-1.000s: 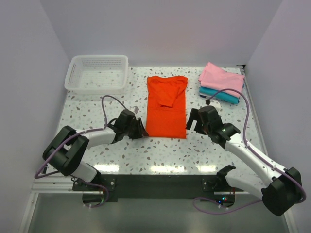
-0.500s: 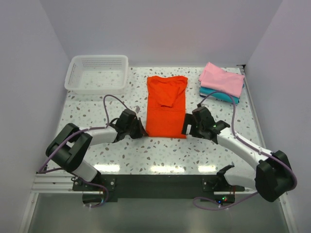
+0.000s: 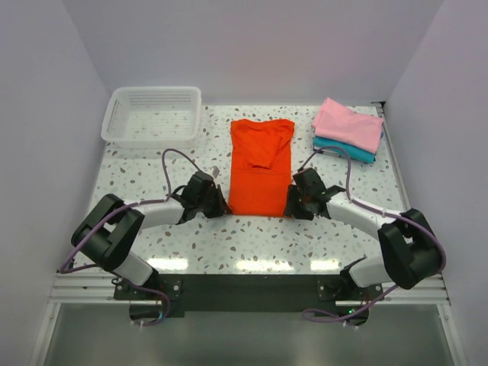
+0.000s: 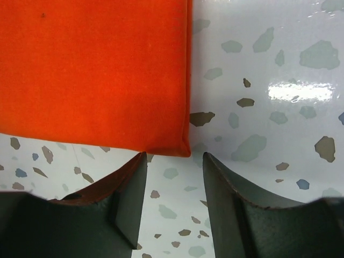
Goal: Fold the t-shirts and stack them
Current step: Fold the tshirt
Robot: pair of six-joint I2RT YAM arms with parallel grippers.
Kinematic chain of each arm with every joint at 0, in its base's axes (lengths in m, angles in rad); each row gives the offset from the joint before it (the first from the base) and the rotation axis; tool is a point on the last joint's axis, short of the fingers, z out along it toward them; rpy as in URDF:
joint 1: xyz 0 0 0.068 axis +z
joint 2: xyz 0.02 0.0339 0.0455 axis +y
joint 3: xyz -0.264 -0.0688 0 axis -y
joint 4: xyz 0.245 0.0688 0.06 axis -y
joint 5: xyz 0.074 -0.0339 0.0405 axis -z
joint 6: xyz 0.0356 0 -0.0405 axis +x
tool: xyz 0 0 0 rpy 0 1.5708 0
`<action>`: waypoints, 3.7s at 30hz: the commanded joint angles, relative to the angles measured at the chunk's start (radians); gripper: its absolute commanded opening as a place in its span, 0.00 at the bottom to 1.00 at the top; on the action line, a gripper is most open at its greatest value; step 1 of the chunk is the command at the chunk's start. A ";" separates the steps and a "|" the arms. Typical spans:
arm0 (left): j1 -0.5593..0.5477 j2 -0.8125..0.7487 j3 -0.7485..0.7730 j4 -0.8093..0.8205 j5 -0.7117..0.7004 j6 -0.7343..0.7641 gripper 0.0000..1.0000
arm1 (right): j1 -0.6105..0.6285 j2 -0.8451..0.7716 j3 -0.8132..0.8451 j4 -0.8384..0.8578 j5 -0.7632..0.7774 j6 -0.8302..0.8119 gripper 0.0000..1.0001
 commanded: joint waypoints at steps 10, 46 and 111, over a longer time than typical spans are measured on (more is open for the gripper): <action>-0.004 -0.023 -0.014 0.015 -0.027 0.006 0.00 | -0.003 0.083 -0.031 0.102 -0.033 -0.001 0.23; -0.695 -0.597 -0.283 -0.463 -0.411 -0.642 0.00 | 0.161 -0.838 -0.359 -0.470 -0.366 0.190 0.00; 0.115 0.340 0.848 -0.417 -0.280 0.121 0.00 | -0.310 0.422 0.780 -0.170 -0.300 -0.198 0.00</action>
